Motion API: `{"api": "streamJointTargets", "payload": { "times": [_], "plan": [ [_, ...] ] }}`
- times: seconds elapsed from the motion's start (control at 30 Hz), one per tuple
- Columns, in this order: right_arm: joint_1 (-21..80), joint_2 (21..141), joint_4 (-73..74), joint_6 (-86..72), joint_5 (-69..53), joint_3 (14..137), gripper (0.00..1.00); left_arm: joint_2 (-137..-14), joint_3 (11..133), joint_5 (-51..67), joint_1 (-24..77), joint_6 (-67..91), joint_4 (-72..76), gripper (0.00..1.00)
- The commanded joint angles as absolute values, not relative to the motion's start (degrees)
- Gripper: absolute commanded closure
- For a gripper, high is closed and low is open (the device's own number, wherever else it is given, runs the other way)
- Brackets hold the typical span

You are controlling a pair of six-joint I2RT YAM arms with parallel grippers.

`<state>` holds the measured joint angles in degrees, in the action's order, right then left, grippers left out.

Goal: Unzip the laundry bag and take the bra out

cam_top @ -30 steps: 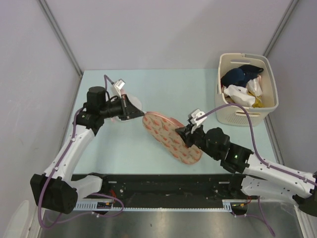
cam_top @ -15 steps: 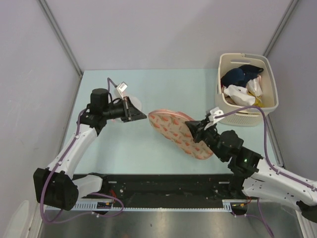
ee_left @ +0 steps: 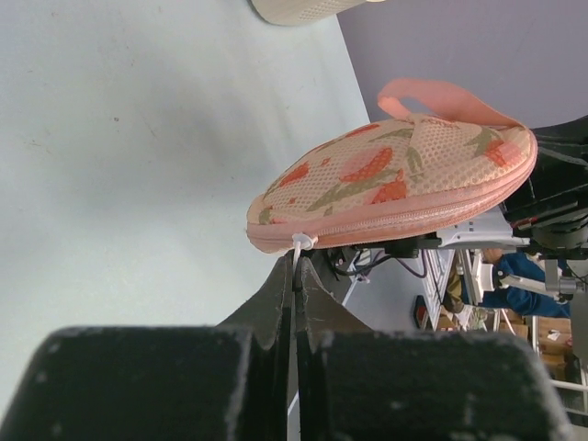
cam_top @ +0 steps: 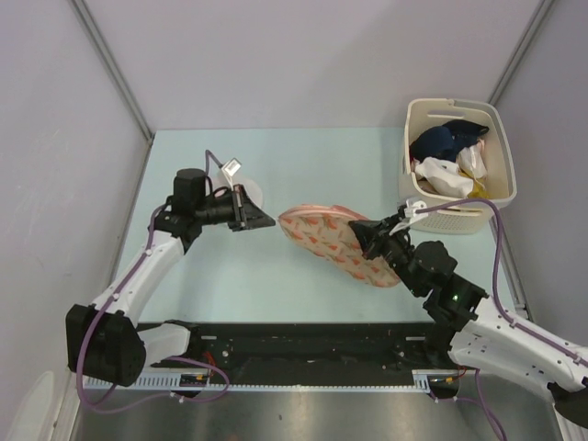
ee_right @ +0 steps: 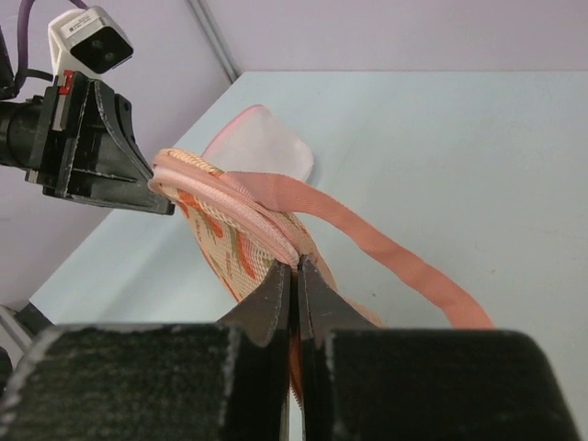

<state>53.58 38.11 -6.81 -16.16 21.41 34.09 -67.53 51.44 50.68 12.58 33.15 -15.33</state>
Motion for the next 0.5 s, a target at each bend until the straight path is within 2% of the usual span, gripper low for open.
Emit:
{"api": "streamJointTargets", "payload": {
  "times": [0.0, 0.03, 0.1, 0.13, 0.23, 0.27, 0.33, 0.47],
  "plan": [
    [50.98, 40.07, -14.15, -17.93, 21.10, 35.86, 1.00, -68.55, 51.15, 46.14, 12.92, 31.38, -14.94, 1.00],
    [50.98, 42.25, -10.58, -17.49, 21.79, 38.21, 1.00, -68.64, 51.67, 45.79, 13.18, 31.20, -15.20, 0.97],
    [51.76, 50.24, -5.74, -17.31, 24.32, 41.29, 1.00, -68.55, 52.64, 42.90, 13.18, 30.33, -17.65, 0.81],
    [52.20, 53.14, -0.32, -18.10, 26.52, 43.48, 1.00, -68.38, 53.86, 41.59, 13.18, 29.71, -18.62, 0.55],
    [52.91, 63.26, 10.50, -22.49, 32.15, 50.78, 1.00, -67.24, 55.54, 37.01, 13.18, 28.48, -21.18, 0.20],
    [53.00, 65.37, 12.20, -26.07, 33.04, 53.32, 1.00, -66.98, 55.81, 36.39, 13.18, 28.30, -21.62, 0.13],
    [54.22, 68.37, 12.40, -27.76, 33.66, 53.79, 1.00, -66.71, 55.90, 35.68, 13.27, 28.56, -22.32, 0.02],
    [57.38, 71.01, 10.46, -29.27, 35.76, 53.96, 1.00, -66.36, 53.97, 37.00, 15.11, 30.40, -20.14, 0.02]
  ]
}}
